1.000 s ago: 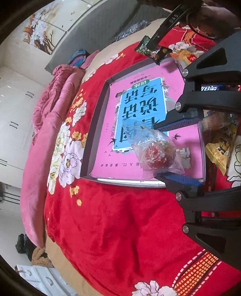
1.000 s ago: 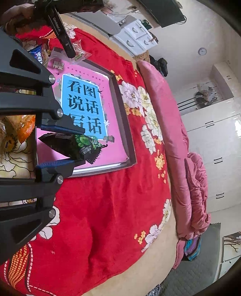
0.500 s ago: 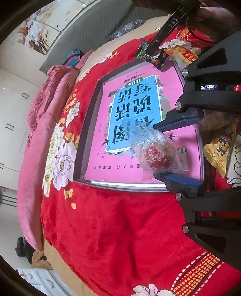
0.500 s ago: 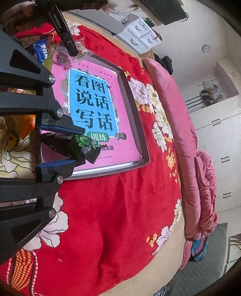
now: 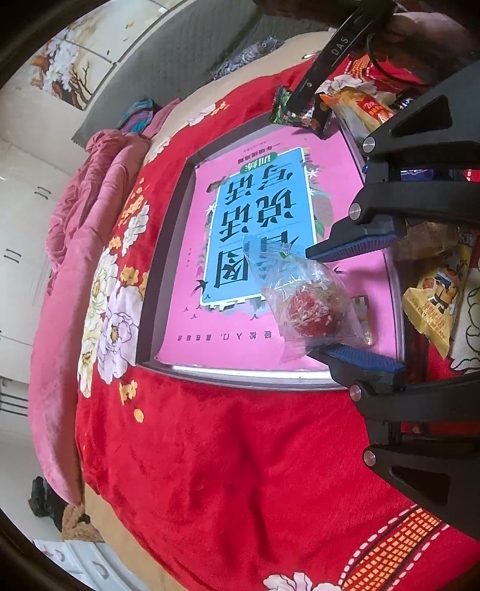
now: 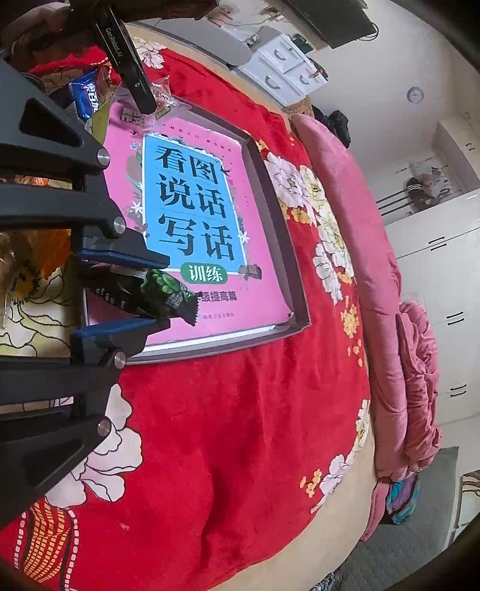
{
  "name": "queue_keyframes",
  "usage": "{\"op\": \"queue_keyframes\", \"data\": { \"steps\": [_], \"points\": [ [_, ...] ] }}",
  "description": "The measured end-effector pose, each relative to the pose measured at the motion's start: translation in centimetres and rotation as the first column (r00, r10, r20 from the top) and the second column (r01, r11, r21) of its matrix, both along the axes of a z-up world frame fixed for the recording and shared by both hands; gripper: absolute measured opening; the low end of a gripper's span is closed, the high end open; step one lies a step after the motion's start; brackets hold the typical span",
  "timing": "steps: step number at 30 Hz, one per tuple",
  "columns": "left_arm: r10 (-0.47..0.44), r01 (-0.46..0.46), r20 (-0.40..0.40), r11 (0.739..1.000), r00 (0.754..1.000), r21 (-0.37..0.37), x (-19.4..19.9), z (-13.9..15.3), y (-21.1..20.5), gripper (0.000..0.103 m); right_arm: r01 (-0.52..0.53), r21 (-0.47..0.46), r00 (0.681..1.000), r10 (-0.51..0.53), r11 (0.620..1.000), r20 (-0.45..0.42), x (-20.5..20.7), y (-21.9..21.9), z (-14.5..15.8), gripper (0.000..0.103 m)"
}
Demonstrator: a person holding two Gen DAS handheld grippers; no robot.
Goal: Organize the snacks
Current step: 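Carry the candy bag and the green packet over the tray with both tools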
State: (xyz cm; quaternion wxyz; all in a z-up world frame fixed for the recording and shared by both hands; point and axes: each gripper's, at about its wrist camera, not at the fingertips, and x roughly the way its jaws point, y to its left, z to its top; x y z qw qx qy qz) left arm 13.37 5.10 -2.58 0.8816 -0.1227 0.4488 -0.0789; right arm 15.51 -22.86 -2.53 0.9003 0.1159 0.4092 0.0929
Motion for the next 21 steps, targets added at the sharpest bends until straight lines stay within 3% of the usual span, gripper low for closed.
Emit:
{"op": "queue_keyframes", "data": {
  "steps": [13, 21],
  "points": [
    [-0.008, 0.008, -0.001, 1.0, 1.0, 0.009, 0.02, -0.04, -0.16, 0.048, 0.007, -0.01, 1.0, -0.007, 1.0, -0.013, -0.21, -0.15, -0.01, 0.031],
    [-0.011, 0.011, -0.004, 1.0, 1.0, 0.012, -0.08, -0.02, -0.28, 0.049, 0.031, -0.008, 0.999, -0.031, 0.999, -0.021, -0.45, -0.68, 0.17, 0.042]
  ]
}}
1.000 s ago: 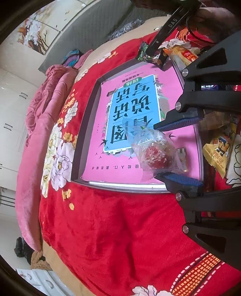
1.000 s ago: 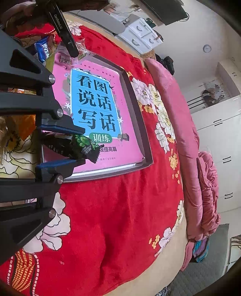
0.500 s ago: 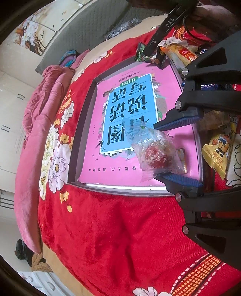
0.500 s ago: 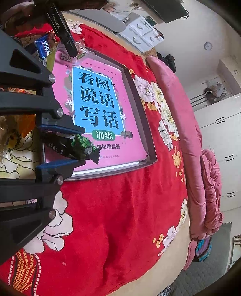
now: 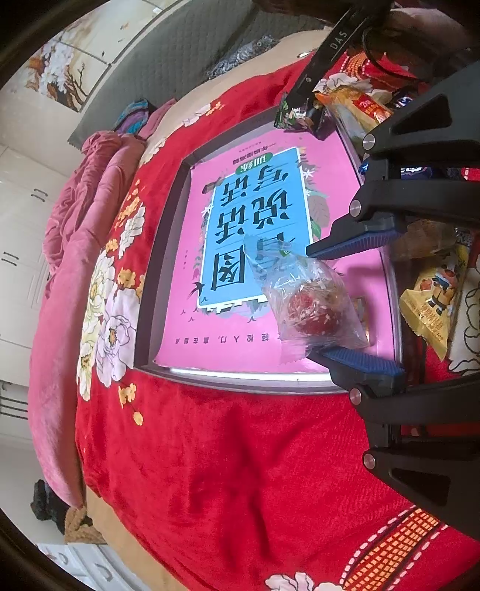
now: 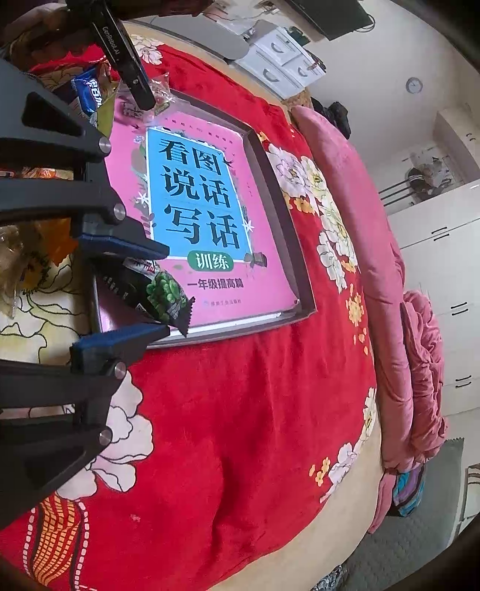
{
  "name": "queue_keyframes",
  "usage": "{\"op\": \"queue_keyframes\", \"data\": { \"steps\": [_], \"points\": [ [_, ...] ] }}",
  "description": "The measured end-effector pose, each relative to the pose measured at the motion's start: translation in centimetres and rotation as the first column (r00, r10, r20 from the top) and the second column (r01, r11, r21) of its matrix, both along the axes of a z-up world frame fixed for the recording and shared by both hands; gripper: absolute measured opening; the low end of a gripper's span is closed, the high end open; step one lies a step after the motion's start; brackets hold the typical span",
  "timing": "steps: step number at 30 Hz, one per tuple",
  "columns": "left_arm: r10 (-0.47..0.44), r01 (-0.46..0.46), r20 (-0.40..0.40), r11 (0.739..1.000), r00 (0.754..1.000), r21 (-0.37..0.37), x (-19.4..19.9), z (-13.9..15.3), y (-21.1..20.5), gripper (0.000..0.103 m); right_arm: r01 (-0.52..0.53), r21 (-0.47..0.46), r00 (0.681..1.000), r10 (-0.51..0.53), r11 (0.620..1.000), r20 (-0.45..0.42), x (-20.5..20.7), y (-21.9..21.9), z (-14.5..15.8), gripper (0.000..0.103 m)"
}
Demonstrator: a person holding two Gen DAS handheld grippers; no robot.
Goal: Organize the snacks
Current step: 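Carry the candy bag and the green packet over the tray with both tools, then open both tools to drop the candy bag and green packet into the tray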
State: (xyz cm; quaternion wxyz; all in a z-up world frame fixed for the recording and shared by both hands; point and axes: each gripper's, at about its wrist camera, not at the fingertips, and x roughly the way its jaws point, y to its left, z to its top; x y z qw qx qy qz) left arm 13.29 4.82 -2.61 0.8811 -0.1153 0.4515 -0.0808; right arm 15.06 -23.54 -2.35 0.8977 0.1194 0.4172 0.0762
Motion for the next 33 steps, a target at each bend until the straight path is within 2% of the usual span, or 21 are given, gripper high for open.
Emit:
{"op": "queue_keyframes", "data": {
  "steps": [10, 16, 23, 33],
  "points": [
    [-0.007, 0.007, -0.004, 1.0, 1.0, -0.01, -0.1, 0.0, 0.0, 0.053, -0.014, -0.002, 1.0, 0.014, 1.0, 0.002, -0.8, -0.1, 0.7, 0.044],
    [-0.009, 0.009, -0.003, 1.0, 1.0, -0.018, -0.2, 0.2, 0.1, 0.056, -0.076, 0.038, 0.997, 0.076, 0.996, -0.001, -1.4, 0.8, 0.9, 0.044],
    [-0.008, 0.008, 0.006, 0.999, 1.0, -0.036, -0.3, 0.6, 0.4, 0.058, -0.066, 0.115, 0.997, 0.069, 0.991, -0.022, -1.0, 0.7, 0.6, 0.044],
    [-0.008, 0.008, 0.013, 0.999, 1.0, -0.039, -0.6, 0.8, 0.4, 0.061, -0.057, 0.153, 0.996, 0.067, 0.987, -0.056, 0.0, 0.9, -0.3, 0.044]
  ]
}}
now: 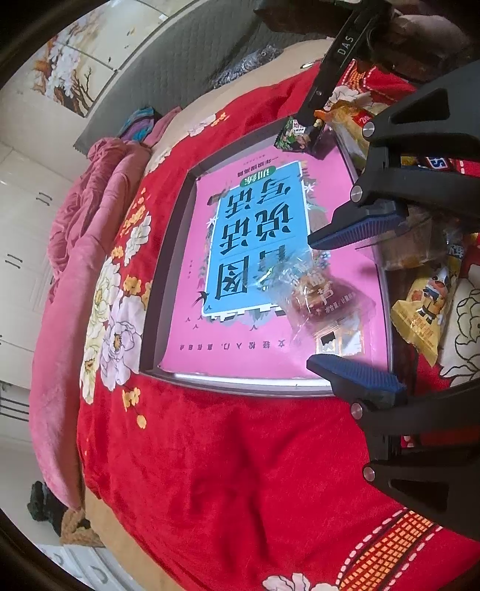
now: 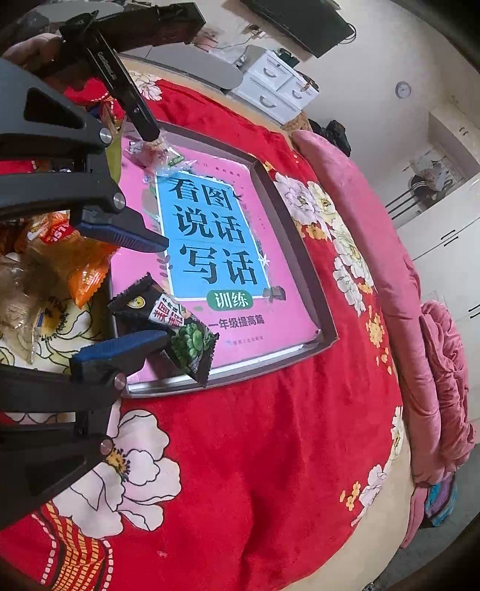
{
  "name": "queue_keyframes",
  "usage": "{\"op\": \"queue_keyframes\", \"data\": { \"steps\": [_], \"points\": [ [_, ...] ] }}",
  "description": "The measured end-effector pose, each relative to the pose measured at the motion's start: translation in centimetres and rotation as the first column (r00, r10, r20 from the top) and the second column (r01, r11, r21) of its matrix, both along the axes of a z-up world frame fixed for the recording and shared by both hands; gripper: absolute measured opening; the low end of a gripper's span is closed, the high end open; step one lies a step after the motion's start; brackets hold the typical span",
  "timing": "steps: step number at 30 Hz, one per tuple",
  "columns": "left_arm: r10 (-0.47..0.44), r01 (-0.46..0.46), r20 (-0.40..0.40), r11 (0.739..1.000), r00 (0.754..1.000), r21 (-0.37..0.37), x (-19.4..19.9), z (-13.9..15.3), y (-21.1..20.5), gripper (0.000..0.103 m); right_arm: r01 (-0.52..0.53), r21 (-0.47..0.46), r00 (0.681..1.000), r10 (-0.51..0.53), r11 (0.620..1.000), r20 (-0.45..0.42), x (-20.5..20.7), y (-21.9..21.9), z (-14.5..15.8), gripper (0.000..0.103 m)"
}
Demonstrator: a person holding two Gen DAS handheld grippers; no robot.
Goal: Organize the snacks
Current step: 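Open both tools to drop the candy bag and green packet into the tray, then move both open tools back toward the snack pile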
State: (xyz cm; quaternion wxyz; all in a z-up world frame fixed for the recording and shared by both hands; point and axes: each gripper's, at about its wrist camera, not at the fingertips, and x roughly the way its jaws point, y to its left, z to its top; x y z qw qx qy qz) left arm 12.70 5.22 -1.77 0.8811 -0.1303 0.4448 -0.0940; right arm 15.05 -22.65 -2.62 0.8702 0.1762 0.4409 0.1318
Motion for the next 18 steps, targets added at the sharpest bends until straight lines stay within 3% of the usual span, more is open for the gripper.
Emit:
{"op": "queue_keyframes", "data": {
  "steps": [7, 10, 18],
  "points": [
    [0.013, -0.012, 0.027, 1.0, 1.0, -0.02, -0.3, 0.9, 0.6, 0.062, 0.027, 0.0, 0.999, -0.027, 1.0, 0.032, -0.4, -0.6, 0.7, 0.045],
    [0.011, -0.01, 0.058, 1.0, 0.998, -0.024, -0.8, 1.7, 0.7, 0.073, 0.038, -0.011, 0.998, -0.037, 0.999, 0.059, -0.7, -0.8, 1.5, 0.05],
    [0.012, -0.01, 0.098, 1.0, 0.995, -0.022, -1.8, 2.8, 1.0, 0.074, 0.019, -0.057, 0.988, -0.01, 0.998, 0.153, -2.1, -0.2, 4.4, 0.056]
  ]
}}
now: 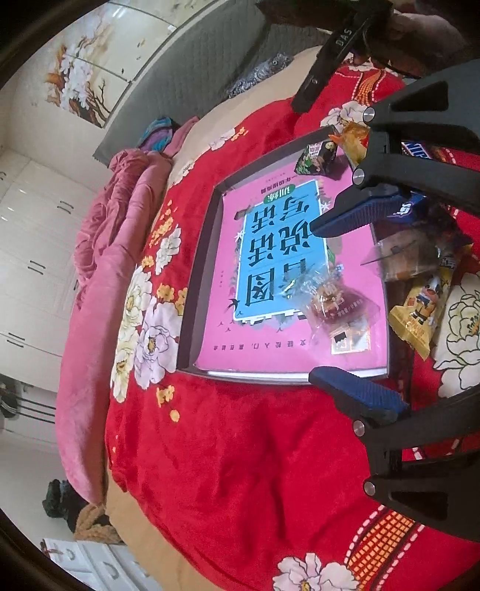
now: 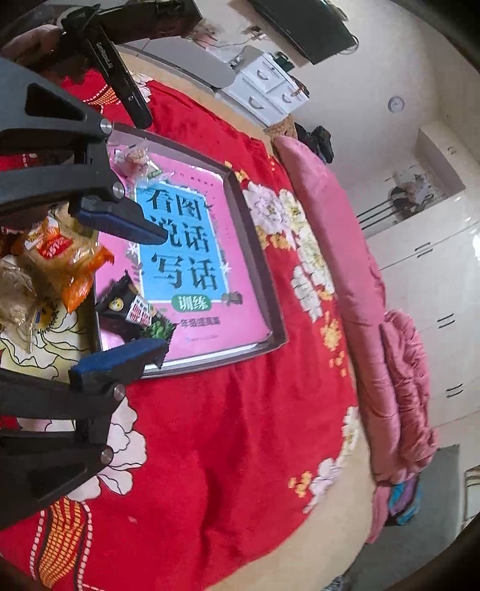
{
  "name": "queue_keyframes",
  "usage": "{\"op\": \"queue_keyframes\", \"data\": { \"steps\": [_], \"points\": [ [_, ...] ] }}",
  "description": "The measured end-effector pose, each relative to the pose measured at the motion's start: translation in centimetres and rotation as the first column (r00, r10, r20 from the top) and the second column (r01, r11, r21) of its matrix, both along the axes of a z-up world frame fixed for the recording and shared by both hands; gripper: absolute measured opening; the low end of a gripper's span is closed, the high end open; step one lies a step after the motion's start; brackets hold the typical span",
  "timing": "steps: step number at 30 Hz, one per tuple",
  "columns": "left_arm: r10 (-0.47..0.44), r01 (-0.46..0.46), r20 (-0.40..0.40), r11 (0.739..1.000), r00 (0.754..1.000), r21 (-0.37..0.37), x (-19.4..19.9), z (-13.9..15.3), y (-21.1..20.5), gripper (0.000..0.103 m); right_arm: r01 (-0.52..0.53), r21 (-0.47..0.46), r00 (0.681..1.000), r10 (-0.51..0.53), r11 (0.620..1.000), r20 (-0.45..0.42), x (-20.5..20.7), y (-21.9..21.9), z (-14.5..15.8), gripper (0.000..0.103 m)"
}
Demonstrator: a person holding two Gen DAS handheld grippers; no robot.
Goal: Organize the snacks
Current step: 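Move both open tools back toward the snack pile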
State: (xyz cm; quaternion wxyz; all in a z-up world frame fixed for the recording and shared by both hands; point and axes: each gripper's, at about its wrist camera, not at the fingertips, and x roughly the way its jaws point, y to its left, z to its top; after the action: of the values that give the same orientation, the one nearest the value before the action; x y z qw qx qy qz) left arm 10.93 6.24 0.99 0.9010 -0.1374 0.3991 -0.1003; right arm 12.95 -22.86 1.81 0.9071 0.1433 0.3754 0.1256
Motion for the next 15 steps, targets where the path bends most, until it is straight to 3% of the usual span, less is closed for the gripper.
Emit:
{"op": "queue_keyframes", "data": {
  "steps": [15],
  "points": [
    [0.015, -0.016, 0.047, 1.0, 0.999, 0.006, -1.8, 1.5, 0.7, 0.075, -0.016, -0.019, 0.999, 0.017, 1.0, 0.049, -2.2, 0.5, 1.3, 0.061]
  ]
}}
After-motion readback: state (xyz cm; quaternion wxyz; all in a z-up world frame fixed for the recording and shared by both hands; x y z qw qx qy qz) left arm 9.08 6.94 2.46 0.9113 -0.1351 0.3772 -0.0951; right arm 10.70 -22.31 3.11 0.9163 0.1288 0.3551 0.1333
